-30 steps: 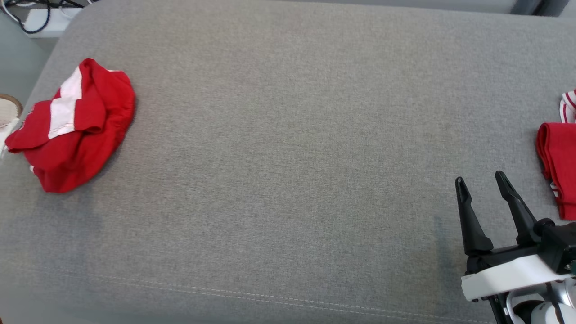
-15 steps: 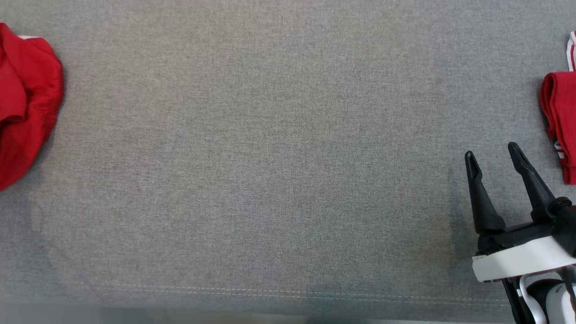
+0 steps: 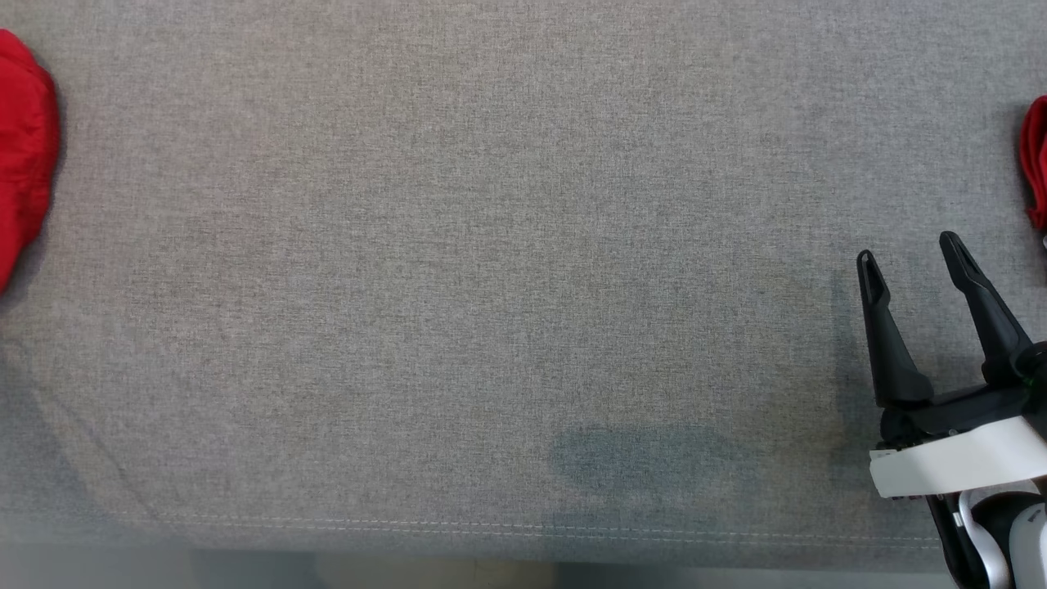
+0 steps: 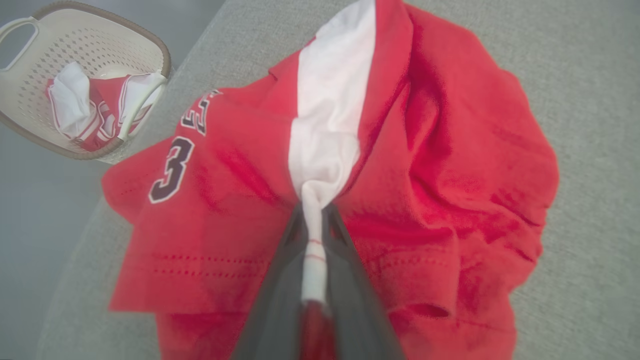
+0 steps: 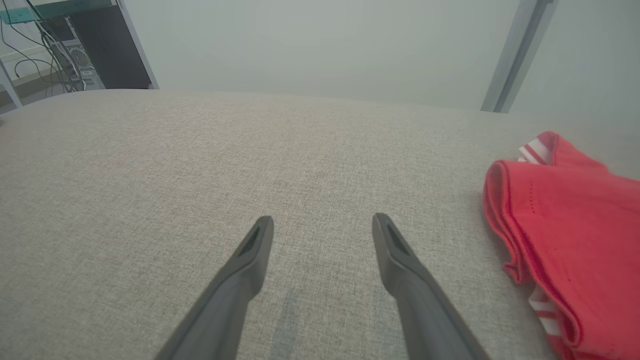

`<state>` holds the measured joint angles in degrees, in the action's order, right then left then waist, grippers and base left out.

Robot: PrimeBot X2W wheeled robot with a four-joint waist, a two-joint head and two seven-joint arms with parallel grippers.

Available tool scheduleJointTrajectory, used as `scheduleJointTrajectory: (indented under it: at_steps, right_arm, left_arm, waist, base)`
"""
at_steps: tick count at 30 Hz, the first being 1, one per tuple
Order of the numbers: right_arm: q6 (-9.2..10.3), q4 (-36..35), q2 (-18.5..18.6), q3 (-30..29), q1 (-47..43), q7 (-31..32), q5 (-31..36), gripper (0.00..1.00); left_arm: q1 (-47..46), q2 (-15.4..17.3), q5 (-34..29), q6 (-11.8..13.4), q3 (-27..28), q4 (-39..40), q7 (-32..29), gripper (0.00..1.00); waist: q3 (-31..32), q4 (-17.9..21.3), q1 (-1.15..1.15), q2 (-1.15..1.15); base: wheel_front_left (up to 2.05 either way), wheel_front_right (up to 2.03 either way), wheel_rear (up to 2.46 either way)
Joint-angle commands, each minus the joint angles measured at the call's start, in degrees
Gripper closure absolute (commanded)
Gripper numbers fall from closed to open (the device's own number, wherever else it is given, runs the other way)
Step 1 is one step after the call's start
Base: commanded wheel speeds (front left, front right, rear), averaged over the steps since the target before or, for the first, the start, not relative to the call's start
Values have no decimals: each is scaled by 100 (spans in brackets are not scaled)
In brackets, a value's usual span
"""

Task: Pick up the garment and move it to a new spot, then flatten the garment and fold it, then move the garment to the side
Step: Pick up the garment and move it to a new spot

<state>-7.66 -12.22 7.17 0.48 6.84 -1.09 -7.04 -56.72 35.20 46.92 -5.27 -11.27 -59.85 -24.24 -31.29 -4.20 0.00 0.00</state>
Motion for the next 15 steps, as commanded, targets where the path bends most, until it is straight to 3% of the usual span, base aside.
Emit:
scheduleJointTrajectory:
  at_steps: [1, 15]
  right_arm:
    - [17, -191, 21, 121, 65, 28, 26, 0]
    - [17, 16, -125, 76, 39, -83, -91, 0]
  left_arm:
    - [-192, 429, -86, -55, 102, -15, 159, 100]
    - [-1132, 710, -285, -204, -3, -40, 1731, 100]
  waist:
    - [-13, 6, 0, 0]
    - [412, -72, 0, 0]
  base:
    - [0, 0, 0]
    - [0, 0, 0]
